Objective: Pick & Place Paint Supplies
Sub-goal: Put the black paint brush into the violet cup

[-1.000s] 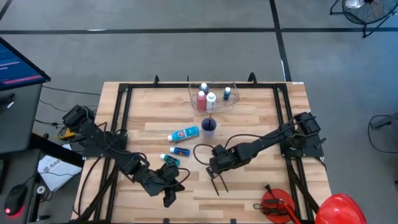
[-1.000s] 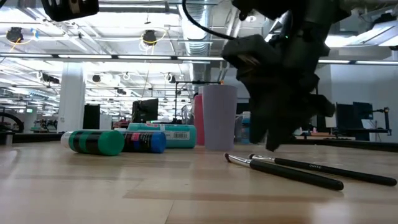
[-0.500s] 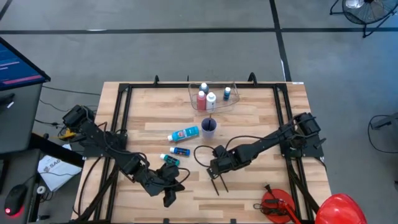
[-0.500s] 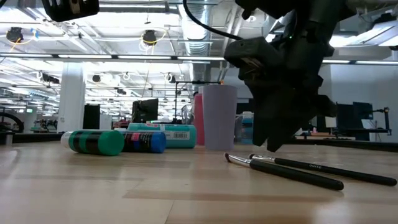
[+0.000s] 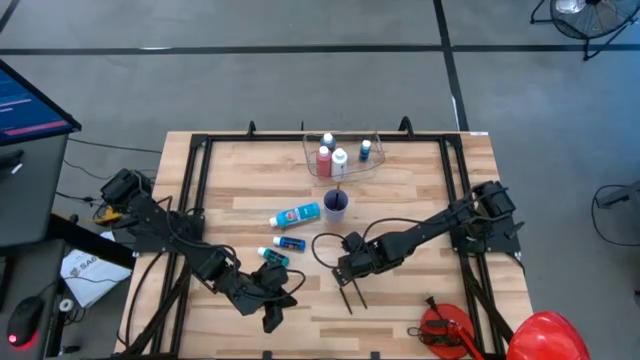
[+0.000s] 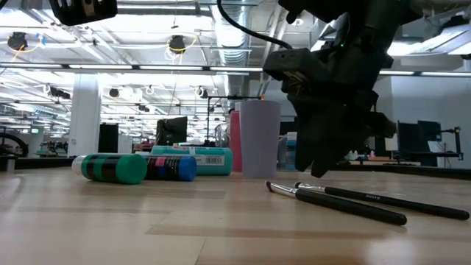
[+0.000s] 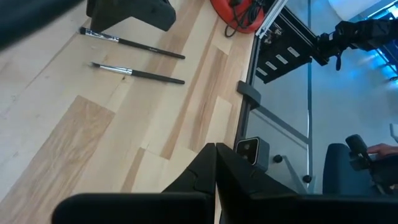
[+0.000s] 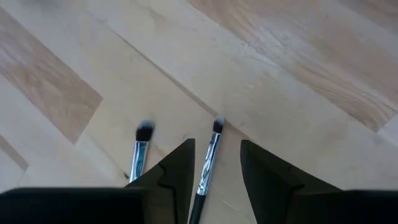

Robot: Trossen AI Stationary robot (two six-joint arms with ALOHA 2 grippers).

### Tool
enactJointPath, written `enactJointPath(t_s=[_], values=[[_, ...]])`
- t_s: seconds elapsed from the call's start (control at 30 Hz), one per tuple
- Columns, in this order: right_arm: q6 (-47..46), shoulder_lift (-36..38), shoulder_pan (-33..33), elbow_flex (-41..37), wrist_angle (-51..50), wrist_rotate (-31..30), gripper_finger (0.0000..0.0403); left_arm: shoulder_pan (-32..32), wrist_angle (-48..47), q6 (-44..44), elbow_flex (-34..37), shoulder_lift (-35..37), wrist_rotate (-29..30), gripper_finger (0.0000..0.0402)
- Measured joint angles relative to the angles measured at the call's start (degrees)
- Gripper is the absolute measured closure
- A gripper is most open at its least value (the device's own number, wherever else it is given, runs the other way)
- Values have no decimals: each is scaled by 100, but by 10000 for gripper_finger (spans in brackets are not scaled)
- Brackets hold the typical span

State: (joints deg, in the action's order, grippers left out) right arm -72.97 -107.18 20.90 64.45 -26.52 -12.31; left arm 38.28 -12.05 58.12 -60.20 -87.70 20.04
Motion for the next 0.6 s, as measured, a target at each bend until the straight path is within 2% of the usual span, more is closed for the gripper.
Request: enactJointPath(t_s=[0.23, 0.6], values=[[-40, -386, 57, 92, 179, 110, 282, 2, -9, 18, 0, 0, -119, 402], [137, -927, 86, 949, -883, 66, 295, 28, -96, 42, 0, 0, -248, 402]])
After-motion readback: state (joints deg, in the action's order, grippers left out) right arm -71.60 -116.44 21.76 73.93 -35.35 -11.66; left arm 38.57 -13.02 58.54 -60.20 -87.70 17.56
